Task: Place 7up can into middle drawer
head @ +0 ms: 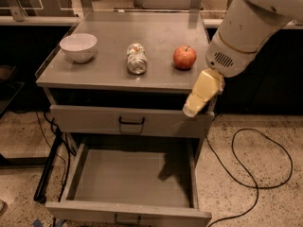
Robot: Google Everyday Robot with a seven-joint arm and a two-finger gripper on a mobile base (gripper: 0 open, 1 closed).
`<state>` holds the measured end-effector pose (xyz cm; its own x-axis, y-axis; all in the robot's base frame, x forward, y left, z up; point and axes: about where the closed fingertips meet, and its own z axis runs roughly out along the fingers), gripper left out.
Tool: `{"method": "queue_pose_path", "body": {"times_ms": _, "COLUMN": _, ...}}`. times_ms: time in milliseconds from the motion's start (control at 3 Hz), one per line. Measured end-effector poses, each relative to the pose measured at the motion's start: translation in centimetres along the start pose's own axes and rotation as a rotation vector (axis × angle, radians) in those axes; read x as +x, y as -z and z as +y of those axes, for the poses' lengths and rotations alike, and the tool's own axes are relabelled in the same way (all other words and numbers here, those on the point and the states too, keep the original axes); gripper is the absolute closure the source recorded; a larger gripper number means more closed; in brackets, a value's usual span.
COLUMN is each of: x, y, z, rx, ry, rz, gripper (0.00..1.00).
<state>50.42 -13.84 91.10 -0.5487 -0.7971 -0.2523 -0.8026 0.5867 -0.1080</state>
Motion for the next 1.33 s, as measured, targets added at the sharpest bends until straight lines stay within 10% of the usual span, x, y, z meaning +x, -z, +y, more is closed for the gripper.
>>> {"method": "queue_pose_path", "body": {"times_ms": 667, "x": -4.3, "y": -0.6, "z": -2.8, "rx": 0.080, "ry": -0.114, "rz": -0.037, "gripper": 0.00}}
{"method": "queue_pose_path", "body": {"times_ms": 1333, "x": -5.8, "y": -1.4, "z": -2.4, "rx": 0.054, "ry": -0.165, "rz": -0.084, "gripper": 0.00}}
